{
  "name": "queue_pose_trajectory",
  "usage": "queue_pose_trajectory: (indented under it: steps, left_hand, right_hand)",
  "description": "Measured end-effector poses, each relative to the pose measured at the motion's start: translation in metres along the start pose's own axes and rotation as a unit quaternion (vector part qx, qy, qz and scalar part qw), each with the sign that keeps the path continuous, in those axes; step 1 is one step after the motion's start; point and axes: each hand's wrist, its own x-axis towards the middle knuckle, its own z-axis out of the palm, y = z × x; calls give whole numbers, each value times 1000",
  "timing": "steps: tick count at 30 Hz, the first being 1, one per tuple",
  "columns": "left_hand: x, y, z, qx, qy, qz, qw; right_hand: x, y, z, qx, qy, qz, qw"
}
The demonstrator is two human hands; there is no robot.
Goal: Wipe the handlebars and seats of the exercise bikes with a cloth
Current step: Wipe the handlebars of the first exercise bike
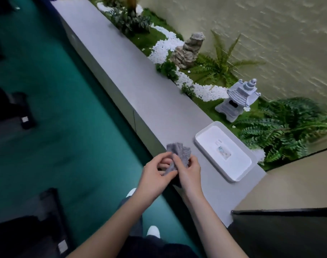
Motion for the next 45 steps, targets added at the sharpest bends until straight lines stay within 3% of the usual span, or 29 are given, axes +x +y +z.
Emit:
queue_pose_trajectory:
  steps: [5, 8, 11, 14, 24, 29, 36, 45]
  left_hand:
    - [-41, -15, -30, -8, 70, -16, 997]
    - [-64, -27, -60, 132, 137, -10, 982]
    - [-94, -45, -94, 266, 146, -6, 953]
    - [-130, -58, -124, 321, 192, -31, 927]
    - [-306, -103, -210, 296, 327, -111, 891]
    - [-416, -127, -249, 269, 387, -144, 870]
    - [-547, -150, -303, 279, 457, -159, 829]
    - [-618, -163, -364, 262, 502, -178, 805]
  right_hand:
    - [-20, 9, 8, -46, -67, -3, 997]
    - [-31, 7, 21, -84, -120, -42, 988]
    - [-45, 7, 38, -110, -183, -65, 975]
    - [-65, 12, 61, -122, -238, -65, 961]
    - [-213, 57, 130, -180, -395, -67, 898]
    - [-315, 90, 147, -177, -427, -57, 885]
    - [-440, 133, 179, -215, -494, -85, 838]
    - [-508, 158, 226, -223, -516, -114, 819]
